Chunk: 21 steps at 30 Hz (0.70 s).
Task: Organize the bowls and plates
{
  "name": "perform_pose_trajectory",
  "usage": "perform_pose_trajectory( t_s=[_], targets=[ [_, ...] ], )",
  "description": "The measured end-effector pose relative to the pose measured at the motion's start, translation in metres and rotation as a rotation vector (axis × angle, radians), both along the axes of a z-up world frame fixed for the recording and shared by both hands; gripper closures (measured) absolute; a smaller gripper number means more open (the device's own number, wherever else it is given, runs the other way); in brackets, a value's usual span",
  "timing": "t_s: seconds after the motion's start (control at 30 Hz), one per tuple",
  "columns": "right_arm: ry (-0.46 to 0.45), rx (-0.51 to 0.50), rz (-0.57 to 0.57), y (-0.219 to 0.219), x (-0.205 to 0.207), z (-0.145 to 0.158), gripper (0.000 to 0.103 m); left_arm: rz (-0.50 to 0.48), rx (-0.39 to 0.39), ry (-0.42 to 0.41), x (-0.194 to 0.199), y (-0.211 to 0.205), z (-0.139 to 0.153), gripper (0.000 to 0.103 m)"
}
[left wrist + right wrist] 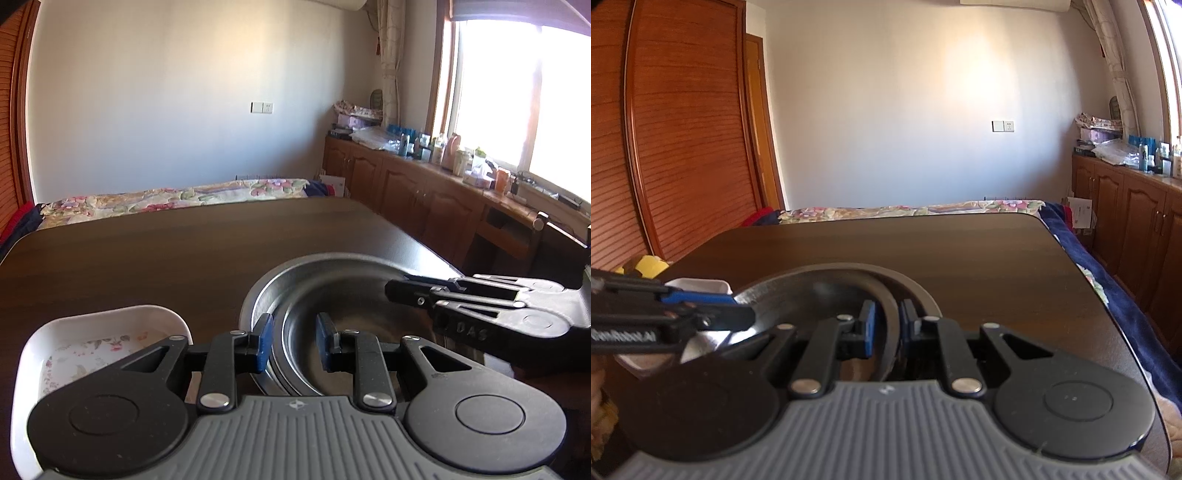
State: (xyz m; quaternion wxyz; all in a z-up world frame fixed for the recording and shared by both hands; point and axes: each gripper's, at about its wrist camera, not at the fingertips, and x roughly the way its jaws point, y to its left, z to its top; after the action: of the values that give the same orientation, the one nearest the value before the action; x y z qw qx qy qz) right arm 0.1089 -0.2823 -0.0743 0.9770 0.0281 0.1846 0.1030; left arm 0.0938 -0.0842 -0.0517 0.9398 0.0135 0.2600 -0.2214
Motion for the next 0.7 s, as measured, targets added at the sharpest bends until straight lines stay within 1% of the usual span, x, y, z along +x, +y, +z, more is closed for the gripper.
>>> perform_pose_trajectory(
  t_s=[0.23,0.43,0.57,0.7],
  targets=[
    [-0.001,-0.011,-0.002,-0.001,0.001,0.002,0.087,0.001,-0.008,-0.028,-0.008,0.003,0.006,0.077],
    [-0.012,-0.011,-0.005,0.001,-0.001,0.004,0.087,0.016,-0.001,-0.045,-0.012,0.001,0.004,0.077],
    [-0.033,-0.007,-0.004,0.0,-0.006,0.007,0.087,0.028,0.002,-0.05,-0.013,0.0,0.0,0.071],
    [-0.05,-0.004,0.001,-0.001,-0.01,0.011,0.087,0.047,0.002,-0.062,-0.012,0.0,-0.001,0.059]
  ],
)
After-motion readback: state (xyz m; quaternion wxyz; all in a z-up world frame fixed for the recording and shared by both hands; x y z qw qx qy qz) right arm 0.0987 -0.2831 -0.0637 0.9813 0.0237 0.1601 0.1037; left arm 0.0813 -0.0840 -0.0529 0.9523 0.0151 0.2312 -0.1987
